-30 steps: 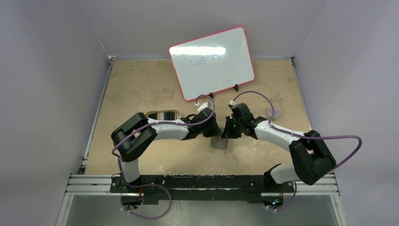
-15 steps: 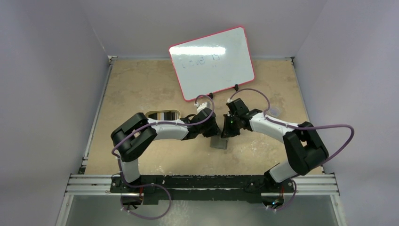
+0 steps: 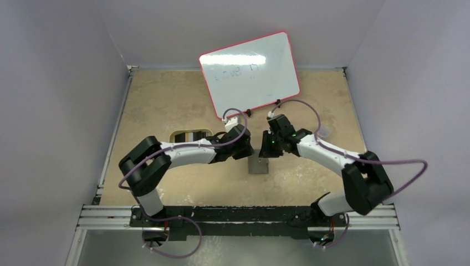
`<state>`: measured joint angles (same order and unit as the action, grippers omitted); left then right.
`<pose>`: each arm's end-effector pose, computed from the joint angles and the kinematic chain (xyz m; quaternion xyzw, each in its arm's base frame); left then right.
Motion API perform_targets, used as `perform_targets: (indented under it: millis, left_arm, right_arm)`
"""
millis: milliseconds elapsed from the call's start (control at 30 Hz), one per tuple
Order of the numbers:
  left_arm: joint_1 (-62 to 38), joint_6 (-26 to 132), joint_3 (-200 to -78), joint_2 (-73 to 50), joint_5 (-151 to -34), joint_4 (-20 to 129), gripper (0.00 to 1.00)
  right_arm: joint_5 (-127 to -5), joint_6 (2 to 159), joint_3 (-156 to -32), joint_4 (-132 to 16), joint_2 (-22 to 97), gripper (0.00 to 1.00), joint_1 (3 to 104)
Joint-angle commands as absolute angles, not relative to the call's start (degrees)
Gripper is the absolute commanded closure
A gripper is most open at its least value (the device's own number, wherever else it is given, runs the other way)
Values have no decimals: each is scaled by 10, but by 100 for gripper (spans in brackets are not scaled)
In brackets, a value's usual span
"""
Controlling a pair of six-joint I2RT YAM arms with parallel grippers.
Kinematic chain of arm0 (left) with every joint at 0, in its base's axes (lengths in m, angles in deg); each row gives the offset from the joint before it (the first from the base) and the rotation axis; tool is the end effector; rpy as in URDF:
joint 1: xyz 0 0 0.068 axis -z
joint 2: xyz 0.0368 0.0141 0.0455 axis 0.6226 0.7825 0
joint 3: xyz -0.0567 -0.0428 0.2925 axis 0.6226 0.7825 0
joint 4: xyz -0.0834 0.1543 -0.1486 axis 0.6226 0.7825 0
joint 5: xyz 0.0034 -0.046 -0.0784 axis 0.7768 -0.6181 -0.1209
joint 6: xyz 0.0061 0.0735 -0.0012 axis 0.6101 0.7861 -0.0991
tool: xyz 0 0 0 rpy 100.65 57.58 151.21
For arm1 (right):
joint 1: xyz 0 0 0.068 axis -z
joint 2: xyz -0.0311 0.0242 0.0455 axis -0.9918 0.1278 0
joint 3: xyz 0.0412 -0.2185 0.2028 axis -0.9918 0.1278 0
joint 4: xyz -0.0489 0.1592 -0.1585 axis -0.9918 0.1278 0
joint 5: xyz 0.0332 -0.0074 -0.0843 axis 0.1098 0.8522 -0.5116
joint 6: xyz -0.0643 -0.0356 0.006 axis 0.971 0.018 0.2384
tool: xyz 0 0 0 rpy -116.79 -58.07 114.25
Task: Put the credit cards into the card holder
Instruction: Close the card holder at the center of the board, then reset both arms
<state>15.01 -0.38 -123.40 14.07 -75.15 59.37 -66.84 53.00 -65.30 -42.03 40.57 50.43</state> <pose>0.2217 -0.2833 0.1999 -0.1249 0.9194 -0.2771 0.2494 0.2284 0.1530 0.2152 -0.0019 0.9495 0.2181 0.2257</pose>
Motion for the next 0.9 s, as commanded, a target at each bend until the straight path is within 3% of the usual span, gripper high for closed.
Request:
perform_targets:
  millis: [0,133,367,400,667,867]
  left_arm:
    - [140,43,-1279,37,-656,690,63]
    - [141,88,-1328,-29,-609,769,46]
    - [140,183,-1459,-123,-577,902,41]
    - [141,193,-1471,-144,-580,908,40]
    - [140,189,-1373,-314,-588,807,36]
    - [141,173,-1344,-353,-533,835,34]
  right_arm:
    - [-745,539,-677,-441,277,70,505]
    - [-770,548,-702,-429,183,53,505]
    - [-839,553,-790,-369,69,4,505]
    - [-846,554,-798,-366,57,1,505]
    - [-876,503,-827,-355,6,1,505]
    - [-869,500,-840,-355,4,1,505]
